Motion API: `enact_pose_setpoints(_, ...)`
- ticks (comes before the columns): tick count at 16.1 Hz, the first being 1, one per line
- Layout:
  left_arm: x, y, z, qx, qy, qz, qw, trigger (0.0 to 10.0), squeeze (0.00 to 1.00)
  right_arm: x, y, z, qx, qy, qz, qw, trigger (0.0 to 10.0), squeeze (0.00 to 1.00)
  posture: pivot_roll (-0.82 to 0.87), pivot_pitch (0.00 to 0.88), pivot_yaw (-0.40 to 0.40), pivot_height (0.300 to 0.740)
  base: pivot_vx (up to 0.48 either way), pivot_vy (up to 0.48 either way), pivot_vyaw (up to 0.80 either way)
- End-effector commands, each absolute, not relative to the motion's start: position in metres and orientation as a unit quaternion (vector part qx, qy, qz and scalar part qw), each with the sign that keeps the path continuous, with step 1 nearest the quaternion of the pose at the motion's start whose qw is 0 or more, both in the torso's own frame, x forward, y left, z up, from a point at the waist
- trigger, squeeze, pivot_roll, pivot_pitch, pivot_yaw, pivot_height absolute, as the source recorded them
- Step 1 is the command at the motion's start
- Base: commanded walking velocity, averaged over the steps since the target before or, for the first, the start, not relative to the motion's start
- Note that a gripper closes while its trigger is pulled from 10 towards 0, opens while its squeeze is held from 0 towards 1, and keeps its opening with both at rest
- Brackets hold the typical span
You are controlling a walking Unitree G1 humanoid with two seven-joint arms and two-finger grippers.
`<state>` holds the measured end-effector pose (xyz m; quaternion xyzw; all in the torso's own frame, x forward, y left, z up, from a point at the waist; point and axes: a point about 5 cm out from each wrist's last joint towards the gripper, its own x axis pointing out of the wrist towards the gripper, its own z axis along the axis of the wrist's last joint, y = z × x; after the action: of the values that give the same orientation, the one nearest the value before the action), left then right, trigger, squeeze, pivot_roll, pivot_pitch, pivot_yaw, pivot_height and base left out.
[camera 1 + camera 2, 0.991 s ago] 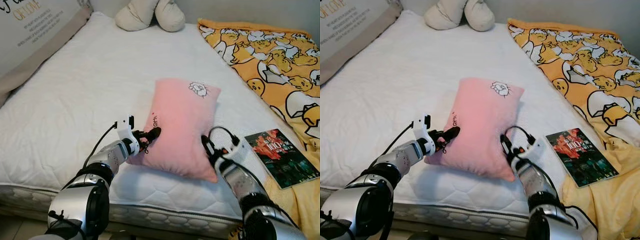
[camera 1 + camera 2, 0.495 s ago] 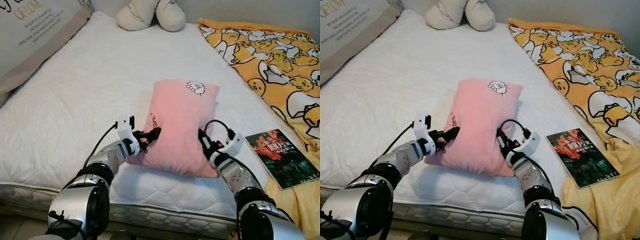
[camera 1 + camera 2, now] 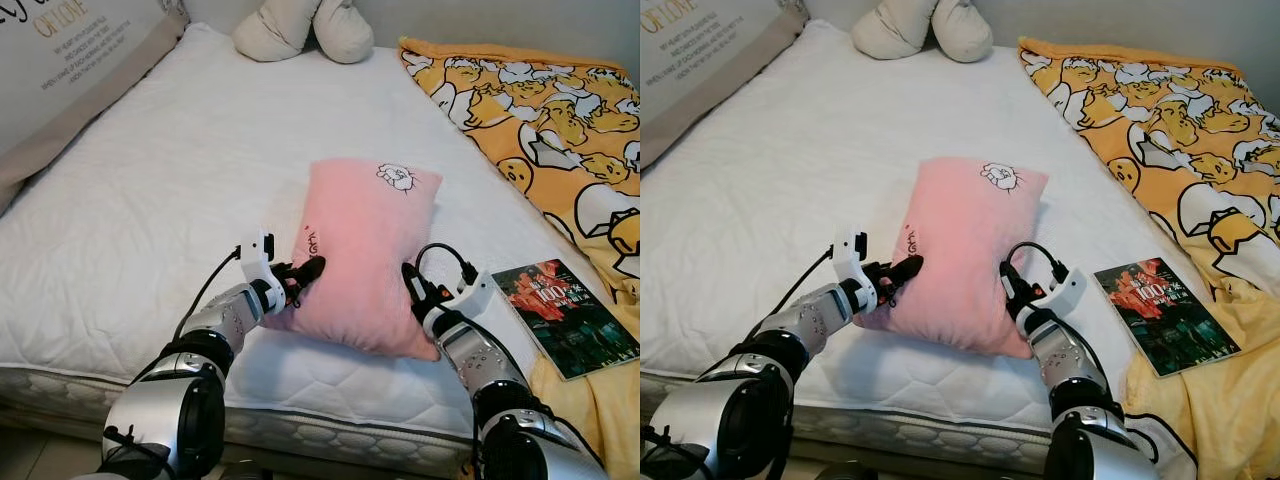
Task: Clean up the room
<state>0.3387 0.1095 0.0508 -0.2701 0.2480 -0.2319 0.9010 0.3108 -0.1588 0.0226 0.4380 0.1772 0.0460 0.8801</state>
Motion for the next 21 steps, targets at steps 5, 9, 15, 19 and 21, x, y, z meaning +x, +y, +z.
enact_pose_setpoints(5,0.338,0.102,0.052,-0.292,0.243,-0.242,0.893,0.0,0.00,0.308,-0.153,0.022,0.431,0.177,0.061,0.883,0.0,0.00,-0.01,0.000,0.007,0.728,0.000,0.000,0.00)
enact_pose_setpoints(9,0.339,0.100,0.055,-0.322,0.233,-0.252,0.882,0.0,0.00,0.305,-0.152,0.020,0.431,0.178,0.062,0.883,0.0,0.00,-0.01,0.000,0.008,0.728,0.000,0.000,0.00)
enact_pose_setpoints(15,0.346,0.107,0.065,-0.273,0.193,-0.236,0.912,0.0,0.00,0.305,-0.155,0.032,0.322,0.134,0.069,0.935,0.0,0.00,-0.01,0.000,0.006,0.728,0.000,0.000,0.00)
enact_pose_setpoints(19,0.350,0.110,0.070,-0.286,0.179,-0.225,0.914,0.0,0.00,0.310,-0.171,0.047,0.350,0.079,0.043,0.932,0.0,0.00,-0.01,0.000,0.006,0.728,0.000,0.000,0.00)
enact_pose_setpoints(21,0.351,0.110,0.073,-0.278,0.175,-0.222,0.918,0.0,0.00,0.312,-0.169,0.054,0.334,0.070,0.046,0.939,0.0,0.00,-0.01,0.000,0.006,0.728,0.000,0.000,0.00)
